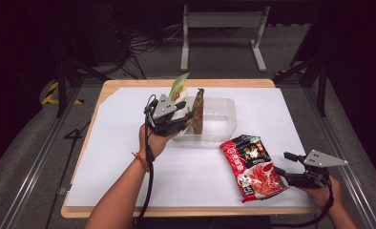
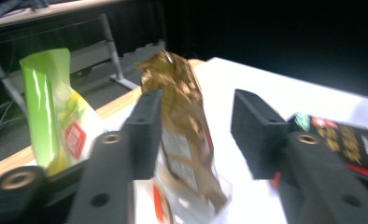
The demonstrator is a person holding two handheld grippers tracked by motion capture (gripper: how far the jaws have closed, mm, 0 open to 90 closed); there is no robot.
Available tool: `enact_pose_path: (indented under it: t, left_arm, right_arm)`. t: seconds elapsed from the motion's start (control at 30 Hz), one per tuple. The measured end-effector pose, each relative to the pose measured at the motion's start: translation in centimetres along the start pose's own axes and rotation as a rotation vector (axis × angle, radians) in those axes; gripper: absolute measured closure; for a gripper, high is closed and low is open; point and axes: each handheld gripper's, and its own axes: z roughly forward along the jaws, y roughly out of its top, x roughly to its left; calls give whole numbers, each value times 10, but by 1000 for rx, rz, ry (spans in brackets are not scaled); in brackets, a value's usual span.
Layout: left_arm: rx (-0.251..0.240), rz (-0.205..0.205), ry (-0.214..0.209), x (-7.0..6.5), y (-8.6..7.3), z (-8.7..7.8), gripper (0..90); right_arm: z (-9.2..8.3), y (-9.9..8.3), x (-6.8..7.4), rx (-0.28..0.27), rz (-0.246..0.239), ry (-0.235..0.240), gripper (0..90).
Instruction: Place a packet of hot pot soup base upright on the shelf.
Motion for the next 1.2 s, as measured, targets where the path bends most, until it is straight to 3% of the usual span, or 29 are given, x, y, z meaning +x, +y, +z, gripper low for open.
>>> enact_pose_path:
  t: [0.17,0.2,0.23,0.47,0.57,0.6,0.73,0.9,1.2]
  left_arm:
    - [48,22,-3,1,-14,-18,380]
    - [66,27,1,1,-24,-30,372]
    - [66,27,1,1,-24,-30,368]
    - [132,58,31,2,-67,-73,343]
    - [152,58,37,2,-77,-81,328]
    - [180,62,52,2,-89,-89,322]
    - [201,48,62,3,-105,-98,312]
    - [198,-10,60,3,-127,-119,295]
    - [174,-40,106,8,-141,-134,255]
  right_arm:
    - [-1,-1,-1,26,-1,-28,392]
    - [-1,-1,-2,34,-3,-35,442]
    - [-1,-1,-2,39,-6,-35,481]
    - [2,-1,-4,101,-7,-82,787]
    - [4,-2,-4,127,-7,-90,851]
    - [6,-2,-4,155,-6,-87,894]
    - [10,-3,-4,186,1,-83,900]
    - [19,-1,1,235,-27,-55,900]
    - [22,0,8,238,-56,-20,900]
